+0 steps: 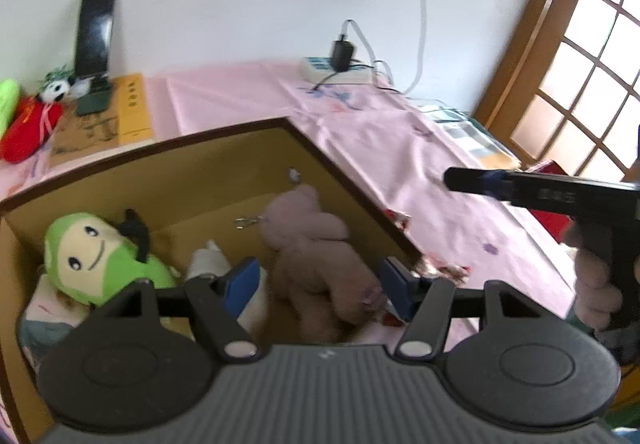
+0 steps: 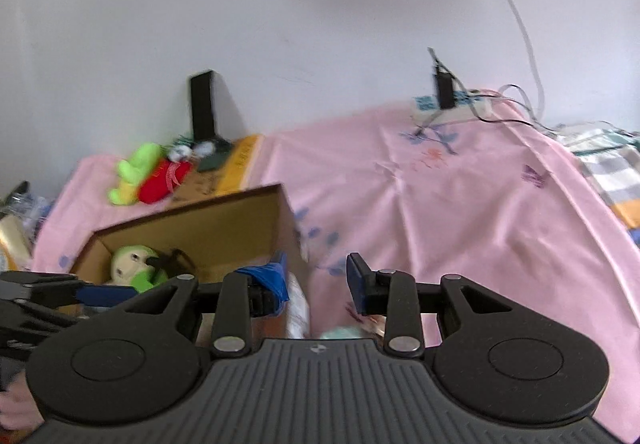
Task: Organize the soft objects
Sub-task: 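Move the right gripper back to the light-blue plush on the sheet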
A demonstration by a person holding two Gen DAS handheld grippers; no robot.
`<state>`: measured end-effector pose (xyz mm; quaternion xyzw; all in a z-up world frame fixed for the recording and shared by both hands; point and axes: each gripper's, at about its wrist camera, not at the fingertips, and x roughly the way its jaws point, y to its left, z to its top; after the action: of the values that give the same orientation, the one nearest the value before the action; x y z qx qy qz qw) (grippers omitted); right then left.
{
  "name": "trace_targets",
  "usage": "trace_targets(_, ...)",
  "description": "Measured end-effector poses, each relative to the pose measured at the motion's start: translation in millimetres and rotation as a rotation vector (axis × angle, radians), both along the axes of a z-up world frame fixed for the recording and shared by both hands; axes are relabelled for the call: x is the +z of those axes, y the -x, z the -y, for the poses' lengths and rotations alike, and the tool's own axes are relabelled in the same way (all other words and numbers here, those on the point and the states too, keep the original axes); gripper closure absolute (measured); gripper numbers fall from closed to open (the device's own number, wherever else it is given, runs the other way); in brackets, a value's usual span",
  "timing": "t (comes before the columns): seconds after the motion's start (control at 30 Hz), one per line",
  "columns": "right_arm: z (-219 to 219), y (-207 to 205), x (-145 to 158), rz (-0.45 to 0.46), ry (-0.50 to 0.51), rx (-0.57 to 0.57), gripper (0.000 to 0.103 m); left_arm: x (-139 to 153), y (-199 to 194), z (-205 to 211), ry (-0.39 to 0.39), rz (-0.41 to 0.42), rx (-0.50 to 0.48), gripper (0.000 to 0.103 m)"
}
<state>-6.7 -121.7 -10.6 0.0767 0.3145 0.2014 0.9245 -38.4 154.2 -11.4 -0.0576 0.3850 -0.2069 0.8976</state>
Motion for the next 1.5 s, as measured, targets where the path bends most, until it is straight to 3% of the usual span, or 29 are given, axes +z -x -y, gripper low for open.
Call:
trace_targets(0.1,8,3,-5,-0.032,0.031,-0.035,0.087,2,9,11,0.01,0.01,-0.055,0.04)
trace_targets(0.23,24,7,-15,-0.097,-0.013,-0.057,0.087,3,23,29,-0.003,0.016,-0.108,0.04)
trace_targets(0.43,32,1,-32,-0.19,-0.066,0.01,0.087,-3,35,54,0.009,-0.019,-0.13,0.04)
trace_targets(0.7,40,-13,-58,-0.341,-0.128,0.135,0.087,-33,35,88,0.014,-0.127,-0.071,0.04)
trace_targets(0.83,44,-20,-71,-0.387,-0.125,0.18,0.087,-47,32,101,0.019,-0.154,-0.024,0.04)
trace_targets(1.03,53,-35,-96,-0.495,-0.205,0.221,0.087,-65,22,114,0.05,-0.178,0.051,0.04)
trace_targets(1.33,49,-52,-119,-0.559,-0.299,0.282,0.086,-81,1,122,0.092,-0.21,0.16,0.04)
trace_targets(1.5,44,-54,-125,-0.583,-0.329,0.322,0.091,-83,-2,128,0.111,-0.21,0.16,0.04)
